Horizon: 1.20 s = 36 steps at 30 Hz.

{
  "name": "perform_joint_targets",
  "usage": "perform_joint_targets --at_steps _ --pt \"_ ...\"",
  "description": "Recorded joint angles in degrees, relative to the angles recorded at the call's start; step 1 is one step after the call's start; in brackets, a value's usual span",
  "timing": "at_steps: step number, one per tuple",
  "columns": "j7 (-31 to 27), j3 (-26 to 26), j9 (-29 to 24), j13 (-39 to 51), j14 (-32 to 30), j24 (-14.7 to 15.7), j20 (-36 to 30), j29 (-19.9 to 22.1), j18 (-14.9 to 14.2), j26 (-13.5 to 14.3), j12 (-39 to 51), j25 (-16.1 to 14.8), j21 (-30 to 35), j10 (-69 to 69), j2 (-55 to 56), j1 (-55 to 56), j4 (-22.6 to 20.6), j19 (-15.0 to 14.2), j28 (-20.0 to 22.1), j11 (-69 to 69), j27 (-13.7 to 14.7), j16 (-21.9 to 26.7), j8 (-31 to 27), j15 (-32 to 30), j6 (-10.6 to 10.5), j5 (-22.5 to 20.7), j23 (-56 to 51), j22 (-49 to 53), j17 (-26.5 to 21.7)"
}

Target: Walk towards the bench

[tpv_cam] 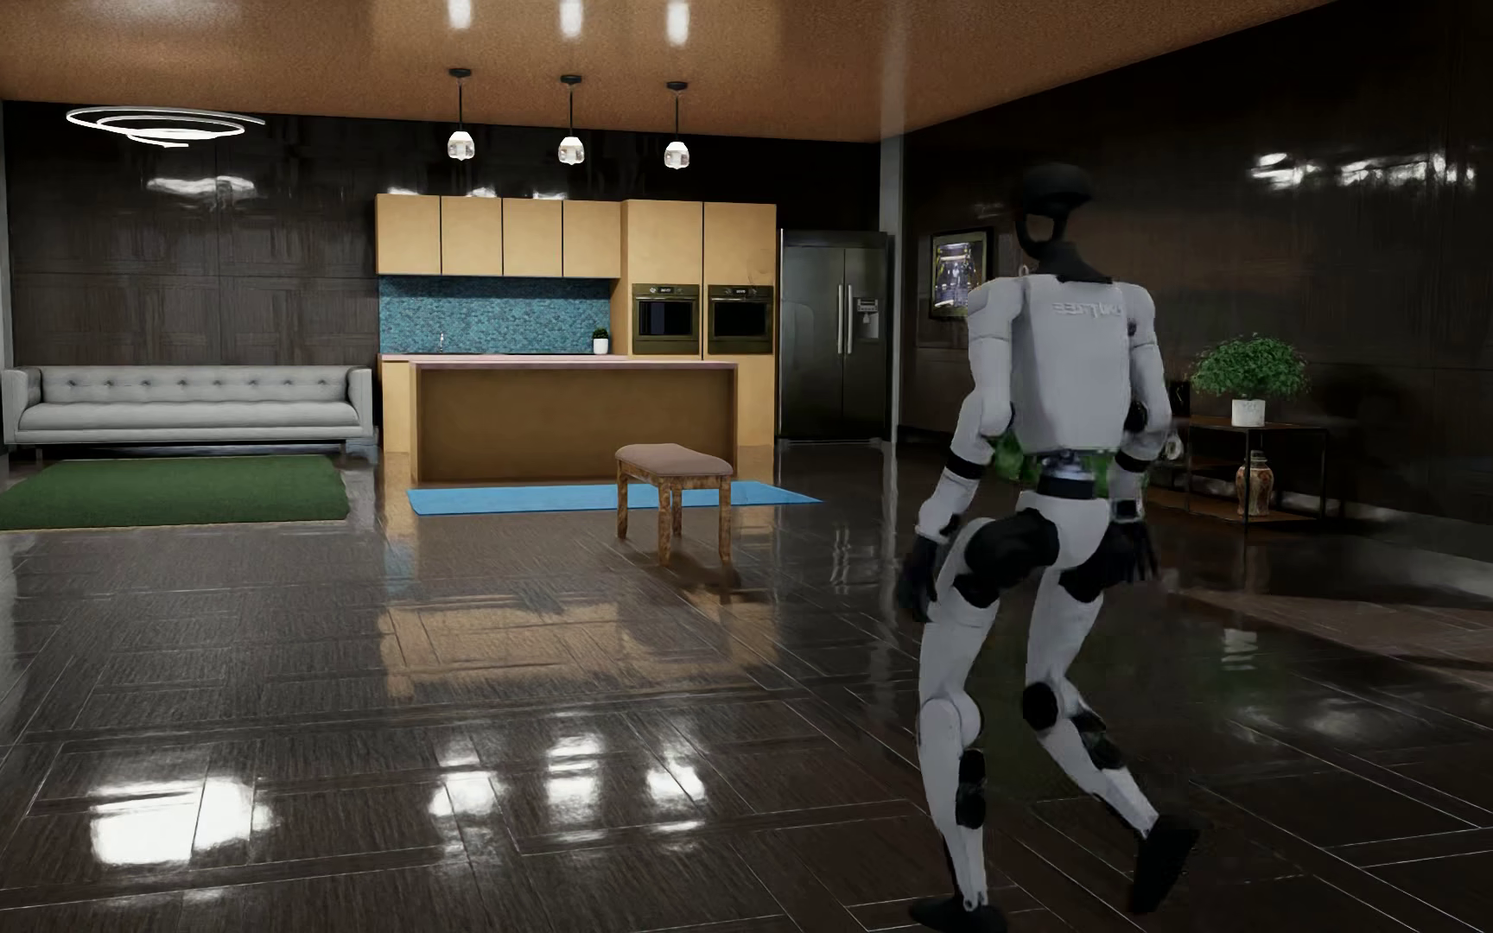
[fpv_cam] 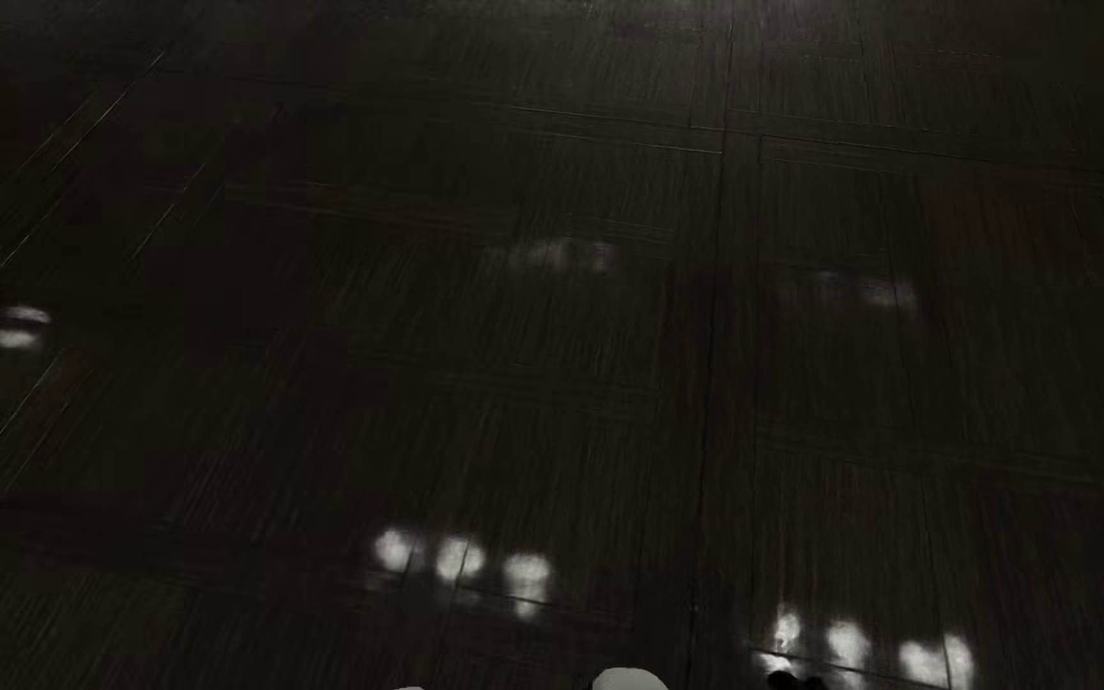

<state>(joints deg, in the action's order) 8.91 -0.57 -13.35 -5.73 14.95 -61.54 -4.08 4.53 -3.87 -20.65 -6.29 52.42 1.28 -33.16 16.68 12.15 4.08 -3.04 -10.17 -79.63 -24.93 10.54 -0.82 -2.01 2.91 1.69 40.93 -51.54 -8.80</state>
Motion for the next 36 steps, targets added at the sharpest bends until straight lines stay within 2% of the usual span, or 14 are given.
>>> perform_joint_targets --at_steps 1,3,6,8,10,13,15,19,23,27,30,31,33,36 --pt "1.74 -0.95 0.22 -3.05 1.21 -4.85 -2.92 -0.27 0.00 1.39 0.73 -2.66 -2.37 2.06 4.25 -4.17 0.07 0.65 -0.17 0.78 0.68 1.23 3.50 -0.52 0.16 3.21 0.62 -0.64 0.14" --pt "4.98 -2.46 0.70 -7.63 3.01 -0.94 1.35 -2.49 -0.16 5.63 0.93 -2.85 -1.81 6.90 11.74 -11.74 -0.20 1.41 3.27 9.79 1.94 -0.46 7.05 0.38 -0.08 3.31 3.24 4.52 -1.12" --pt "8.99 -3.87 0.88 -11.31 5.78 12.91 5.80 -10.73 -1.10 10.01 1.63 8.89 5.90 13.00 14.66 -21.16 -1.20 1.53 5.65 41.74 5.57 -1.73 14.88 -0.36 -0.77 4.03 8.91 13.78 -5.70" --pt "10.06 -4.49 0.67 -12.04 6.53 11.48 1.65 -16.47 -1.81 9.41 4.10 15.04 7.46 17.22 11.39 -27.35 -2.08 1.39 7.74 68.87 6.50 0.30 21.63 -2.09 -1.04 2.18 10.34 17.37 -5.20" --pt "11.50 -5.01 0.37 -11.79 6.09 10.98 1.40 -19.40 -2.69 6.30 5.29 17.32 5.43 16.08 11.86 -32.04 -2.19 2.92 10.83 71.28 6.97 0.05 20.44 -1.48 -1.67 -0.83 9.08 18.57 -3.00" --pt "11.29 -5.70 -0.07 -11.28 -7.21 17.24 5.98 -13.93 -0.76 4.66 2.17 13.95 -2.46 1.61 12.01 -31.88 1.67 15.36 11.80 59.13 6.65 -3.06 18.67 -7.99 -3.84 -3.64 2.96 19.13 4.03" --pt "8.04 -5.20 -0.32 -9.14 -19.59 16.24 3.79 -8.60 1.26 4.20 0.24 11.26 -5.38 -22.07 9.52 -22.27 7.59 15.46 7.79 53.16 5.87 -3.31 18.57 -0.93 -5.74 -5.22 1.54 17.14 9.10" --pt "-3.94 -1.72 0.26 2.81 -13.92 5.67 -1.80 1.69 4.49 7.74 -5.00 17.17 2.02 -43.79 -4.49 3.65 8.72 13.32 2.89 58.82 8.04 -3.92 14.94 6.50 -7.51 -9.69 6.97 18.32 12.14" --pt "-1.16 1.94 1.67 15.10 -12.66 8.78 3.62 -0.78 7.57 7.30 -12.74 14.26 8.73 -18.32 -17.08 17.48 10.52 11.94 7.97 63.27 18.24 -7.08 9.75 14.20 -8.05 -12.94 2.37 24.39 11.50" --pt "-0.20 2.54 2.22 18.59 -11.75 8.73 5.10 -0.56 -0.87 4.94 -15.57 12.20 15.49 24.95 -27.74 15.61 -0.57 10.03 7.38 62.72 21.15 -7.65 8.16 22.79 -7.97 -12.42 -10.46 20.49 5.26" --pt "-1.36 2.73 1.84 13.37 -22.08 7.75 6.67 -1.00 9.18 1.24 -15.00 7.31 13.96 11.39 -30.21 15.05 -4.21 8.26 4.42 47.68 18.62 -8.02 10.21 13.69 -5.99 -8.35 -14.41 13.36 2.14" --pt "0.33 2.78 1.55 11.71 -17.72 7.66 7.94 -1.56 11.12 0.62 -15.51 5.91 12.98 4.22 -26.66 15.31 -3.80 6.50 4.96 35.18 16.92 -8.98 10.52 6.50 -5.00 -5.56 -13.07 11.79 1.84" --pt "3.03 2.55 1.17 8.50 -7.32 7.79 9.21 -3.35 10.20 1.39 -15.93 4.95 10.83 -3.44 -16.26 11.14 -2.89 -1.95 5.22 10.82 11.28 -10.18 8.83 -7.32 -3.04 -0.21 -7.30 8.75 2.45" --pt "4.51 1.06 1.13 2.27 -0.64 0.40 3.55 -3.19 8.70 3.53 -10.97 5.14 5.56 1.09 -0.66 -1.72 -3.49 1.65 10.79 0.78 3.23 -8.40 8.75 -1.15 -1.65 6.02 2.86 4.13 4.12"
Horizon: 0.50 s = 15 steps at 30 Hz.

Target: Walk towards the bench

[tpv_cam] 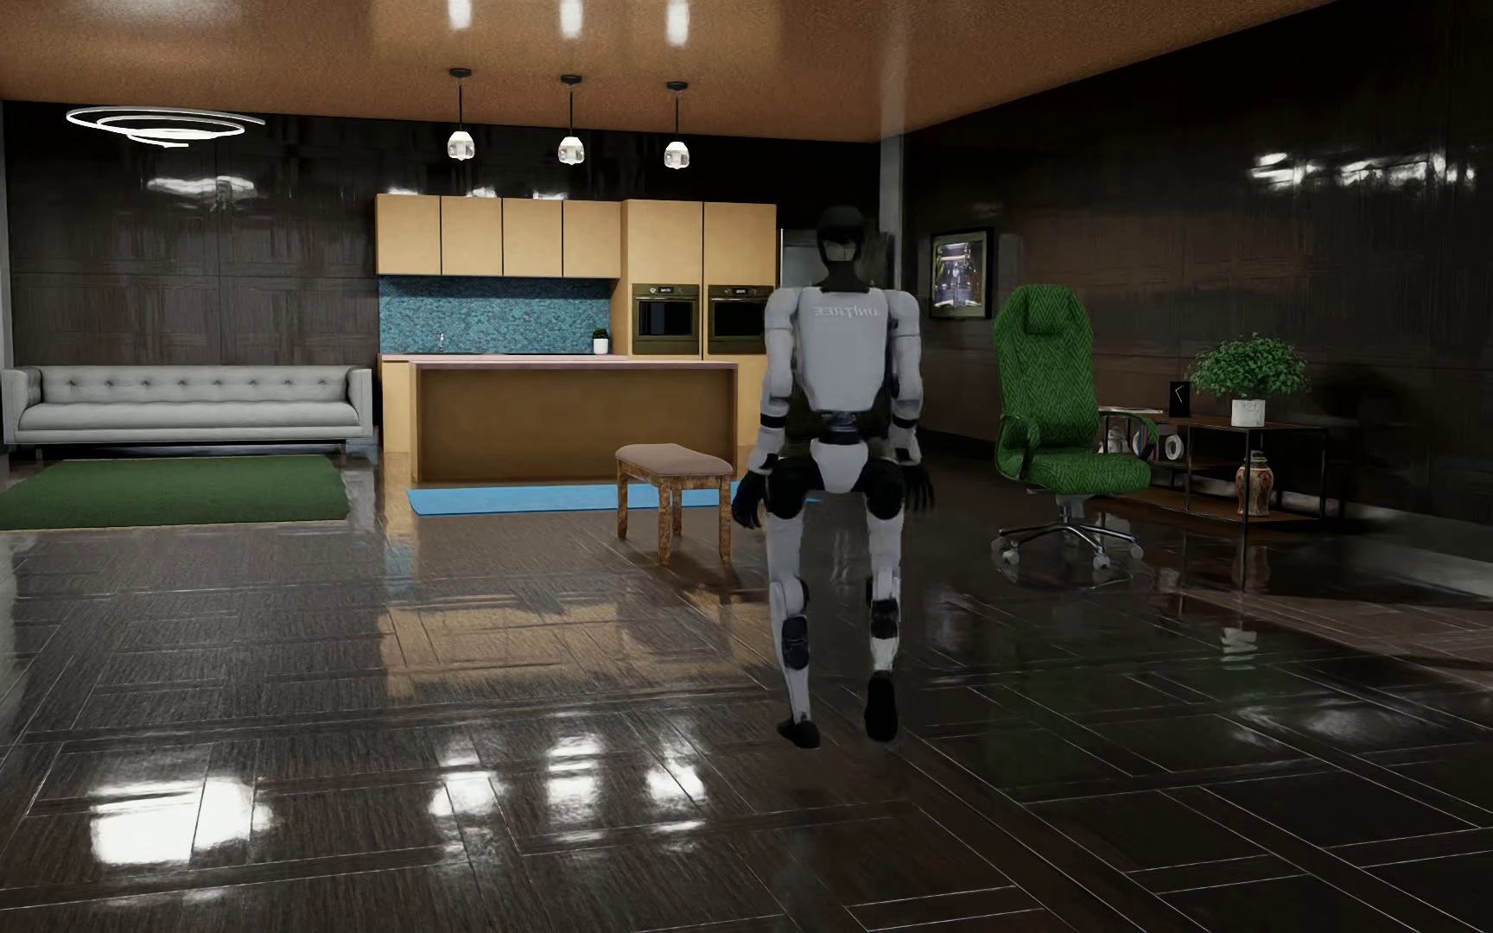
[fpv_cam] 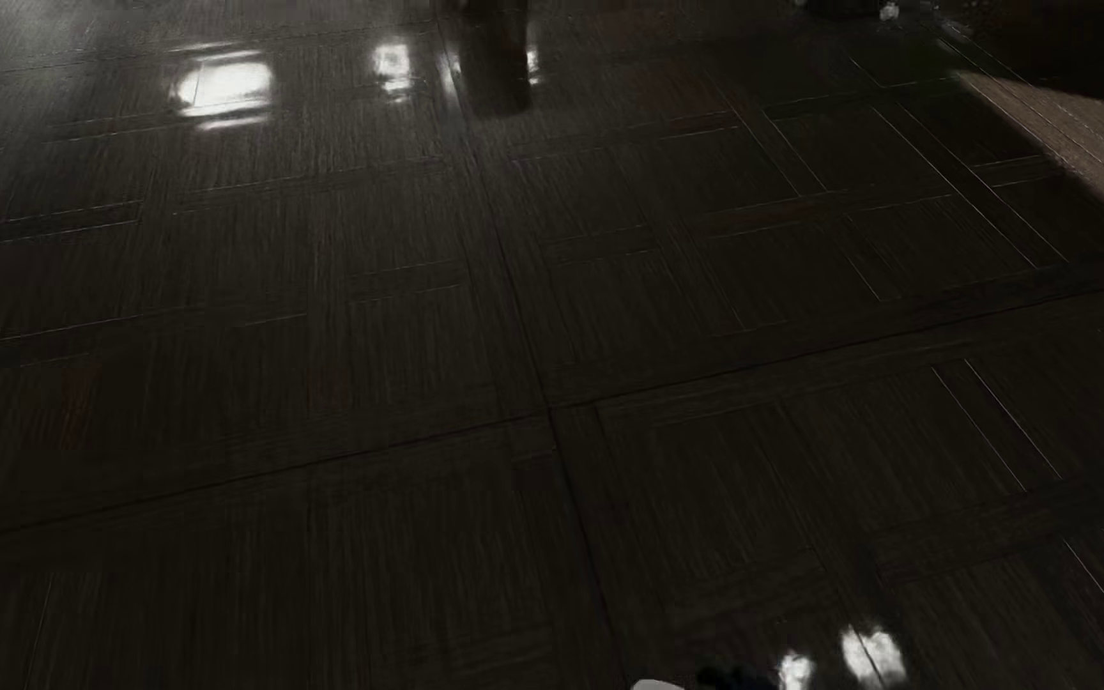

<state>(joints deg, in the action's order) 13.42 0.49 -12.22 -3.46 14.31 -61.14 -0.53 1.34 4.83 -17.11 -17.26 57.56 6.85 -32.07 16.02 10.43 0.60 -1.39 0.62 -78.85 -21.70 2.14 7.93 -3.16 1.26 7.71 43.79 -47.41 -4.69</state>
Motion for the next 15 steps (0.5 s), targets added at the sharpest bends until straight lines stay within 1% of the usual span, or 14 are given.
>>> perform_joint_targets --at_steps 1,2,4,5,6,7,8,9,10,11,12,13,14,15 --pt "-0.43 -0.85 0.15 -2.94 1.32 0.09 -0.47 -0.70 -0.52 1.98 2.41 -0.21 -1.69 2.57 4.08 -4.01 -0.57 -0.14 0.96 3.12 -0.92 -0.04 1.71 -0.14 0.10 2.48 2.28 0.08 -0.15" --pt "-1.12 -1.78 0.33 -6.48 2.69 2.31 0.08 -2.09 -1.05 5.30 4.72 -0.11 -2.68 4.85 7.48 -7.58 -1.04 1.16 0.46 8.78 -0.34 0.15 3.76 -0.15 0.14 4.16 3.36 1.08 -0.93" --pt "-2.64 -3.57 0.54 -13.09 5.74 5.47 -1.16 -6.15 -2.27 11.67 10.20 1.67 -3.07 8.51 11.38 -14.14 -1.62 1.43 0.44 27.92 2.98 1.72 7.82 0.47 0.20 4.95 3.54 4.59 -2.80" --pt "-3.30 -4.31 0.53 -16.01 7.30 5.58 -2.72 -7.75 -2.97 12.59 12.98 2.66 -3.58 10.03 11.33 -17.30 -1.59 1.42 2.12 42.04 4.69 3.01 8.78 -0.27 0.28 3.42 3.49 6.84 -3.43" --pt "-3.78 -4.97 0.53 -18.39 8.03 5.81 -4.03 -9.28 -3.53 12.49 15.43 4.03 -4.03 12.15 9.89 -20.71 -1.28 0.48 3.83 58.96 5.90 4.17 7.16 -1.65 0.32 0.21 3.74 9.07 -3.72" --pt "-4.13 -5.52 0.43 -20.18 8.40 6.40 -4.72 -10.72 -4.28 11.47 17.46 5.61 -4.74 13.86 9.56 -24.24 -0.95 0.23 4.80 70.13 6.05 4.82 3.10 -0.82 0.25 -2.70 4.23 10.89 -3.79" --pt "-3.46 -5.67 0.32 -21.08 8.62 8.18 -3.74 -12.05 -4.77 9.76 18.74 8.00 -4.85 13.80 10.17 -27.21 -0.53 -4.97 5.92 73.06 6.51 4.93 2.16 -0.22 0.22 -4.69 4.82 12.50 -4.11" --pt "-1.86 -5.64 0.21 -20.85 7.82 10.76 -1.34 -13.97 -4.96 7.98 18.57 11.40 -4.07 12.05 10.43 -30.25 0.05 -6.70 7.10 70.03 6.89 4.76 3.31 -3.20 0.12 -6.45 5.78 14.13 -4.79" --pt "-0.51 -5.89 0.05 -20.07 5.20 13.54 1.20 -15.17 -5.22 6.70 17.75 14.22 -3.82 9.39 11.61 -32.27 1.18 0.06 8.36 63.33 7.45 4.28 2.11 -5.77 -0.22 -8.42 5.97 15.44 -4.82" --pt "0.03 -6.18 -0.07 -19.50 -0.52 16.02 2.70 -14.72 -3.93 5.74 16.96 15.83 -4.79 4.65 10.65 -33.06 2.49 6.08 8.96 58.56 7.69 3.79 2.98 -8.90 -0.74 -9.17 5.18 15.65 -4.06" --pt "0.07 -6.45 -0.34 -19.23 -6.82 17.69 2.98 -12.89 -3.84 4.67 16.53 15.96 -6.74 -4.68 10.63 -30.96 4.93 8.66 8.49 52.61 7.85 3.64 4.16 -5.42 -1.47 -9.43 3.92 14.76 -2.30" --pt "0.51 -6.57 -0.69 -18.52 -12.93 17.60 1.78 -9.54 -4.58 3.76 16.17 14.70 -9.33 -17.22 9.51 -26.78 8.66 8.86 6.66 47.86 7.67 3.93 4.97 -0.18 -2.46 -9.73 2.84 13.25 0.03" --pt "-1.12 -6.23 -0.98 -16.94 -19.17 15.66 -0.52 -4.56 -5.28 2.87 15.87 13.88 -11.16 -28.91 6.94 -20.82 12.02 8.50 3.51 46.14 6.15 4.36 5.71 3.90 -3.60 -10.39 2.29 11.81 2.44" --pt "-3.73 -5.50 -1.18 -14.37 -15.47 12.28 -3.13 0.97 -2.82 2.65 15.19 14.50 -11.09 -37.44 3.45 -14.19 12.88 8.06 0.29 46.58 4.81 4.78 6.08 6.73 -4.65 -11.18 2.32 11.11 4.11"
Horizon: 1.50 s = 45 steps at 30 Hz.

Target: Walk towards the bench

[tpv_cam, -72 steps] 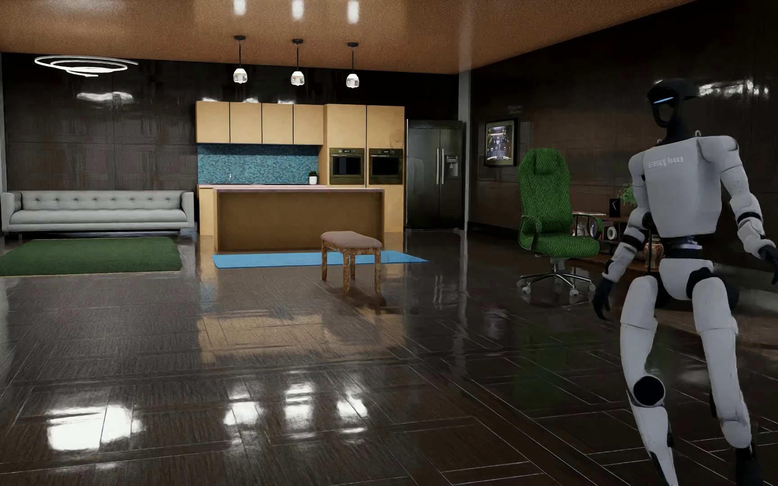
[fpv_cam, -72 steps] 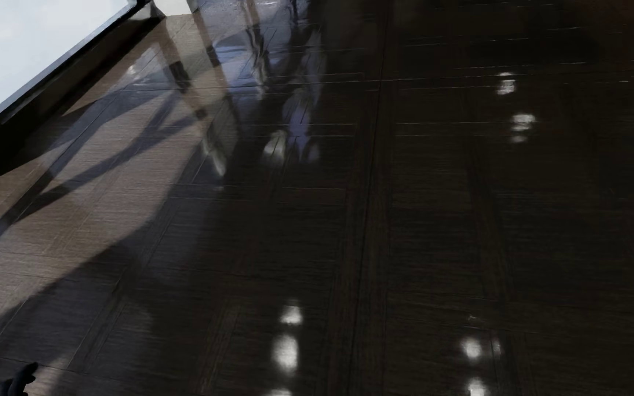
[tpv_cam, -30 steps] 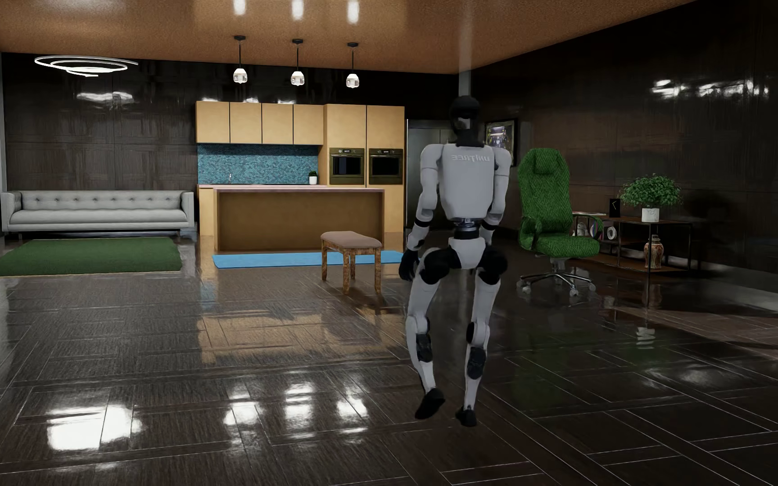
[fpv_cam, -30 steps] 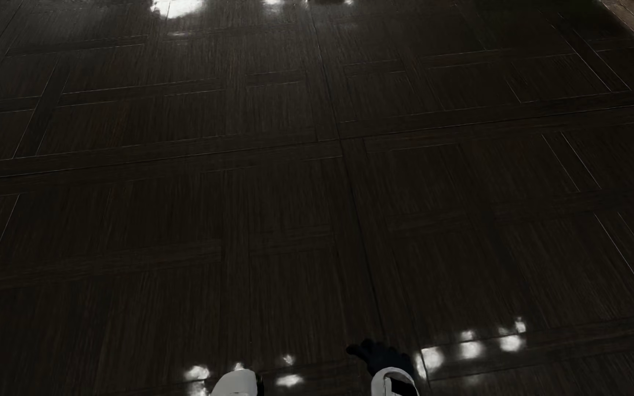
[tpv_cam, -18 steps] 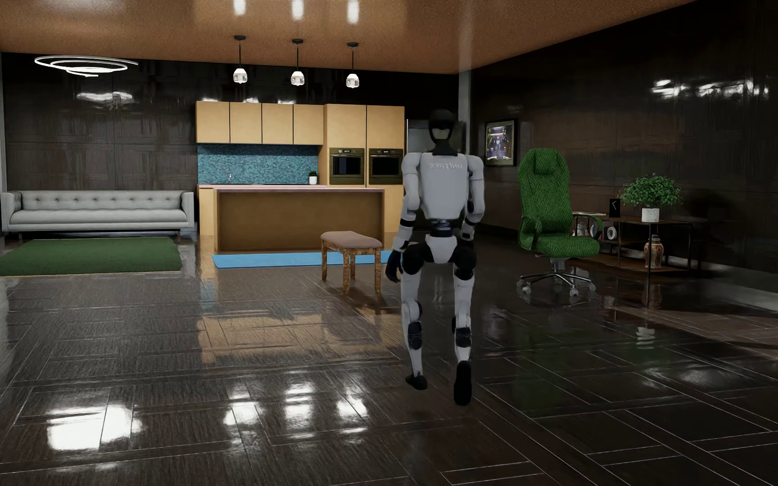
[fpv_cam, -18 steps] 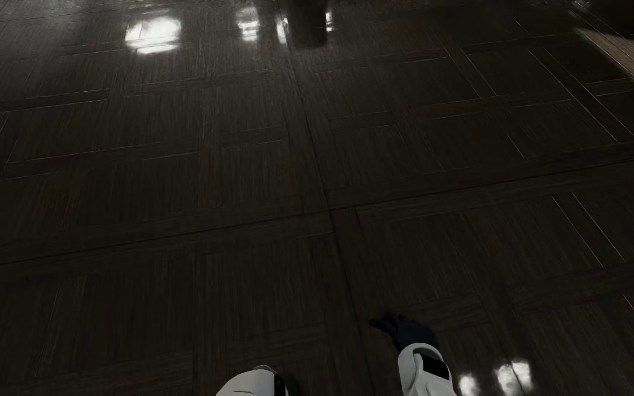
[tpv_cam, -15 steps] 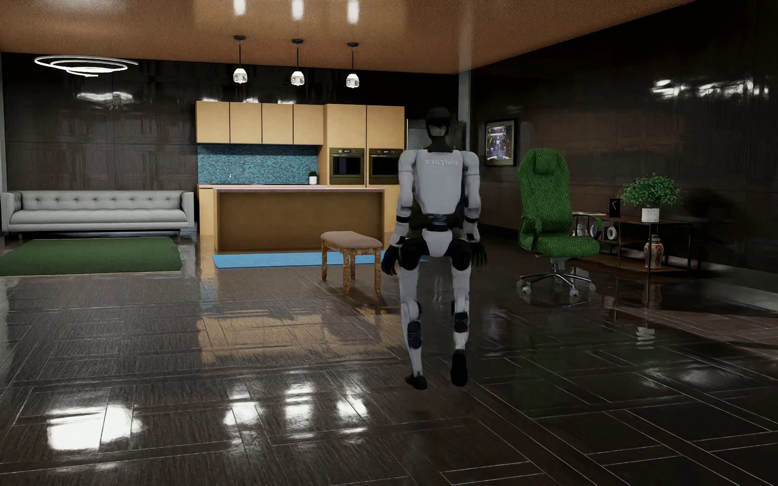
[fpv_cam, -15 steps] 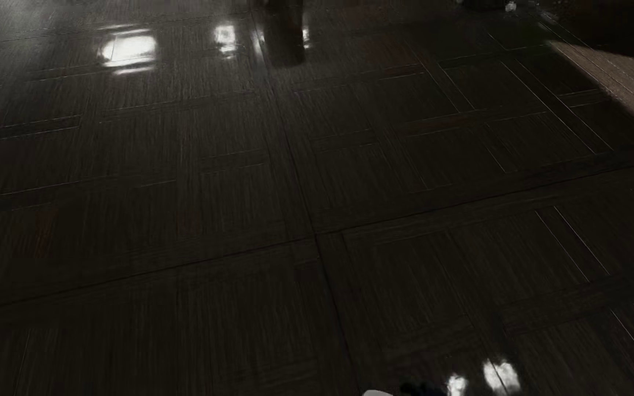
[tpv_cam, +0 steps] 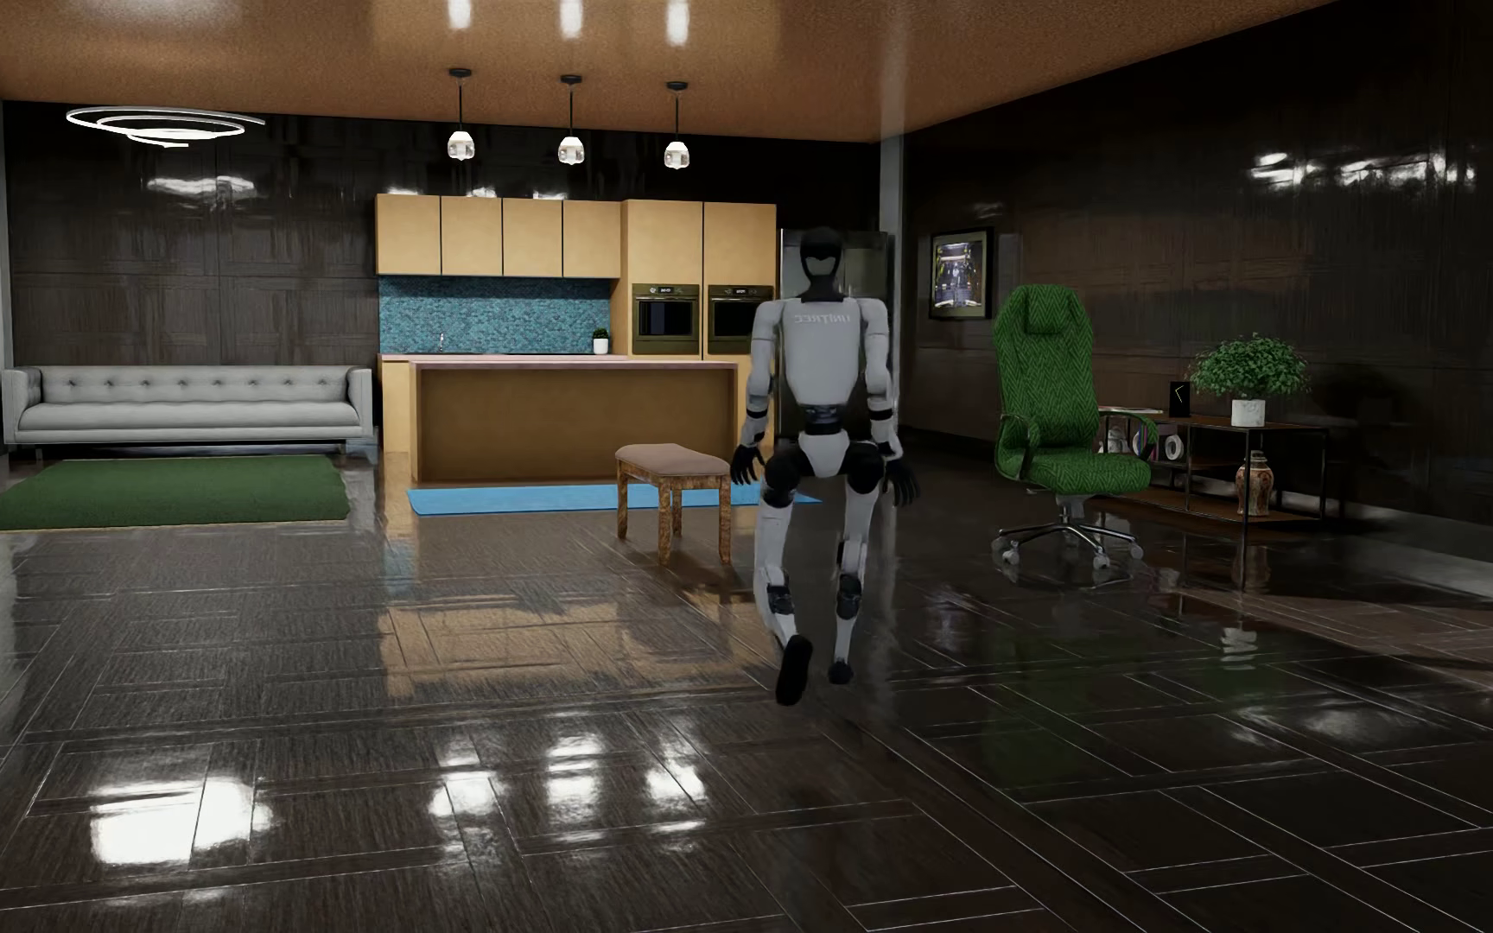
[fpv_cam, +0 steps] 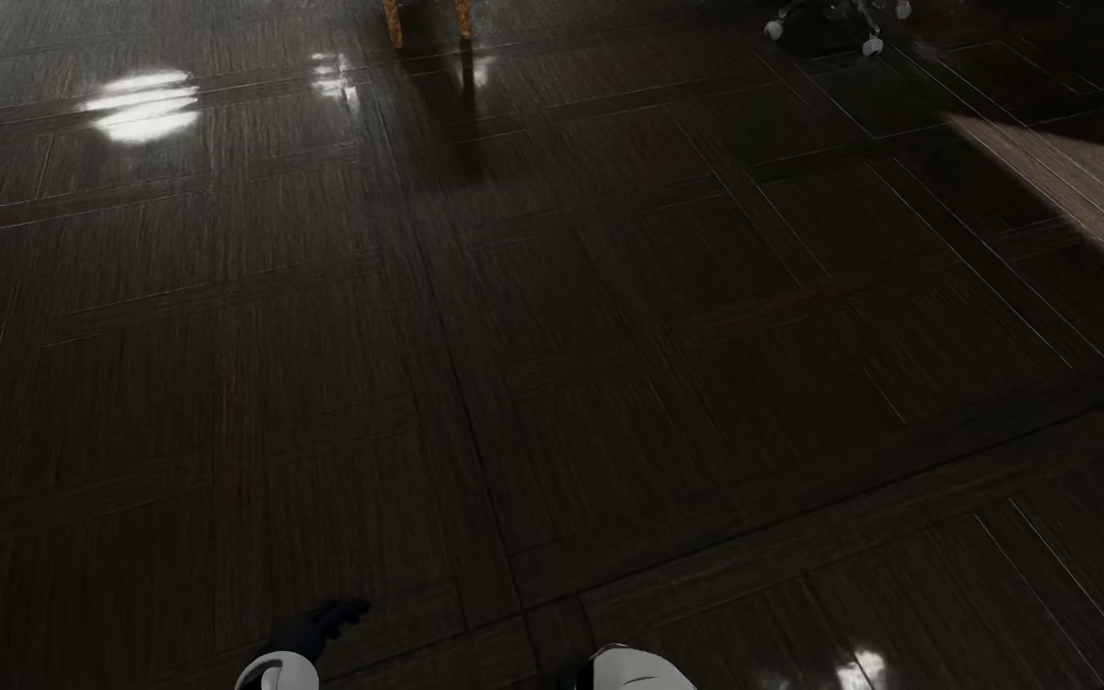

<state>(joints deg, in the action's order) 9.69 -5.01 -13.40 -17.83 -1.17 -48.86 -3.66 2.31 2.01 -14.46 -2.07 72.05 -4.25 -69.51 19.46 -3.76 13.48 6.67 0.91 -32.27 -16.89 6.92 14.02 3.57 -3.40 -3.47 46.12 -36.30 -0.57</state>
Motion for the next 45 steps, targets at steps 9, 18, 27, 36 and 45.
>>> perform_joint_targets --at_steps 9,18,27,36,45 --pt "5.47 7.10 1.89 35.41 0.80 0.72 8.23 0.57 -2.39 -1.56 -20.21 -7.57 13.23 54.92 -30.78 28.87 -3.36 -4.20 -4.40 17.13 14.14 -5.44 -8.24 13.80 -1.47 -3.88 -9.58 1.22 -1.74" --pt "8.31 6.99 1.14 13.40 12.39 -5.75 11.44 2.56 5.41 -2.57 -15.69 -18.55 14.23 34.55 -14.87 19.72 -11.42 -8.61 -6.38 -44.44 11.15 -7.52 -7.46 -7.47 4.30 11.86 -32.64 -6.52 -4.66" --pt "0.33 1.17 3.48 20.36 21.11 -7.06 -6.02 1.74 0.00 1.88 6.39 -58.40 37.56 51.46 3.65 -10.15 -15.99 -9.71 -5.02 23.32 28.07 0.14 -1.85 -4.90 4.91 10.76 -86.65 -2.05 -5.83" --pt "-2.55 2.30 2.49 25.37 0.31 -0.38 -2.18 8.46 1.67 -0.69 -5.25 -50.37 37.80 -2.57 -4.64 3.06 0.56 -2.48 -2.72 1.47 26.02 -1.22 1.27 0.73 -0.97 3.36 -86.23 5.67 -2.97" --pt "2.92 7.65 3.91 27.50 -0.84 -2.96 7.03 14.08 0.08 -4.99 -24.76 -32.42 40.54 53.81 -31.13 27.10 -4.65 -5.45 -5.72 17.79 23.07 -3.21 -4.73 12.75 -1.10 -2.74 -85.61 -4.08 -2.17"
